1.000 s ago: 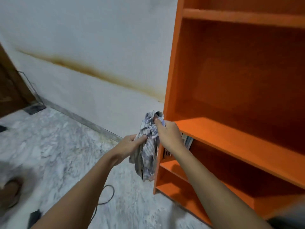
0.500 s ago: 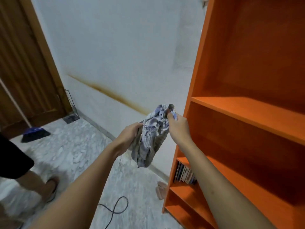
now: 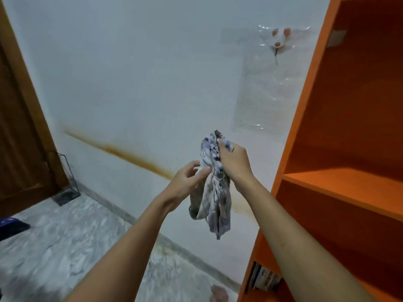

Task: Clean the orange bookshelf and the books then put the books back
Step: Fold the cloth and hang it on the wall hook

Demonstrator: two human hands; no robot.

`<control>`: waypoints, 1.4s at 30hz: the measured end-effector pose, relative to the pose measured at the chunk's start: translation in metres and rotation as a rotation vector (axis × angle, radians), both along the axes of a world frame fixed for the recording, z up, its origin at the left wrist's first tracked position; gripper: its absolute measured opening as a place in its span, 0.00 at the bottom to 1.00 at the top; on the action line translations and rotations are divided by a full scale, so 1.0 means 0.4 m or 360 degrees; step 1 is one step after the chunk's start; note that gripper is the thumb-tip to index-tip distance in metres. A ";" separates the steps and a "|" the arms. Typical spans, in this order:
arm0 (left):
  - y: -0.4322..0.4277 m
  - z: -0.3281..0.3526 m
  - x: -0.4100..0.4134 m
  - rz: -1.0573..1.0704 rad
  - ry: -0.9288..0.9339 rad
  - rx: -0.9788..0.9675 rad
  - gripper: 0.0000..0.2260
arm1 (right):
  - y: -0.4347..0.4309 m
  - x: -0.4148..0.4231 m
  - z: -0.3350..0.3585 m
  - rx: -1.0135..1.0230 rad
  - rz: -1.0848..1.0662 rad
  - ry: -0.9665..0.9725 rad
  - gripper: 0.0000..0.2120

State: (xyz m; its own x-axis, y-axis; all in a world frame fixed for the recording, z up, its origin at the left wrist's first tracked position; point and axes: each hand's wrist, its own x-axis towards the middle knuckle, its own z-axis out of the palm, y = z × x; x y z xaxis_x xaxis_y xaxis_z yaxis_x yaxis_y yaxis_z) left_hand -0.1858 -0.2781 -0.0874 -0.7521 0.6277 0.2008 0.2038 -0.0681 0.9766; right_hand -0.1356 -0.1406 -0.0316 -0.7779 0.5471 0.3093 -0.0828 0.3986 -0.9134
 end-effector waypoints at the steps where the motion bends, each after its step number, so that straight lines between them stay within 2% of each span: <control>1: 0.001 0.013 -0.027 0.0003 0.0034 -0.0010 0.06 | -0.004 -0.020 0.003 -0.0032 -0.0028 -0.0017 0.22; 6: 0.018 0.082 -0.149 -0.0066 0.0111 0.0005 0.09 | -0.006 -0.095 0.045 -0.0199 -0.0170 -0.0120 0.24; 9: 0.038 0.100 -0.200 -0.0033 0.0006 0.0129 0.10 | 0.023 -0.115 0.041 -0.0283 -0.0412 -0.0160 0.23; 11: 0.057 0.107 -0.215 -0.0065 -0.0122 0.0178 0.11 | 0.038 -0.125 0.028 -0.0360 -0.0493 -0.0164 0.22; 14: 0.082 0.132 -0.208 -0.0111 -0.0532 0.0375 0.09 | 0.034 -0.136 0.012 -0.0479 -0.0551 -0.0140 0.19; 16: 0.098 0.145 -0.215 -0.0105 -0.0755 0.0504 0.10 | 0.014 -0.125 0.002 -0.0380 -0.0701 -0.0052 0.17; 18: 0.107 0.160 -0.222 -0.0036 -0.0884 0.0553 0.13 | -0.017 -0.100 -0.017 -0.0045 -0.0816 0.0264 0.11; 20: 0.116 0.175 -0.224 0.0005 -0.0989 0.0576 0.13 | -0.048 -0.078 -0.034 0.0176 -0.0640 0.0453 0.09; 22: 0.124 0.192 -0.217 -0.0040 -0.1052 0.0574 0.12 | -0.054 -0.086 -0.053 0.0235 -0.0389 0.0304 0.11; 24: 0.128 0.208 -0.202 -0.0107 -0.1032 0.0533 0.12 | -0.037 -0.104 -0.061 0.0270 -0.0325 0.0105 0.14; 26: 0.128 0.218 -0.197 -0.0056 -0.1011 0.0485 0.11 | -0.005 -0.117 -0.056 0.0304 -0.0368 0.0101 0.08; 28: 0.124 0.224 -0.208 0.0076 -0.0886 0.0365 0.09 | 0.027 -0.115 -0.040 0.0380 -0.0412 0.0136 0.07; 31: 0.122 0.221 -0.248 0.0291 -0.0441 -0.0006 0.05 | 0.063 -0.107 0.006 0.0493 -0.0402 0.0196 0.08; 35: 0.119 0.227 -0.271 0.0391 0.0025 -0.0265 0.06 | 0.102 -0.119 0.081 0.0419 -0.0372 0.0326 0.09; 37: 0.120 0.232 -0.273 0.0272 0.0058 -0.0292 0.05 | 0.124 -0.126 0.112 0.0352 -0.0317 0.0365 0.10; 40: 0.125 0.221 -0.281 -0.0156 0.0179 -0.0284 0.27 | 0.140 -0.133 0.153 0.0319 -0.0077 0.0322 0.12; 41: 0.132 0.219 -0.278 -0.0292 0.0235 -0.0257 0.26 | 0.142 -0.135 0.163 0.0316 -0.0001 0.0300 0.11; 42: 0.137 0.219 -0.273 -0.0387 0.0264 -0.0233 0.20 | 0.142 -0.139 0.170 0.0335 0.0053 0.0279 0.11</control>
State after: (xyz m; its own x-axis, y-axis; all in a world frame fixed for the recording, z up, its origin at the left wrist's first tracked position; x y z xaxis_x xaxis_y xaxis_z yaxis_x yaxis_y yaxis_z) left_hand -0.2948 -0.2233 0.0003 -0.5411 0.8162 0.2024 0.3558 0.0041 0.9345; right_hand -0.1910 -0.0838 0.0364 -0.7189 0.4314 0.5450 -0.2487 0.5725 -0.7813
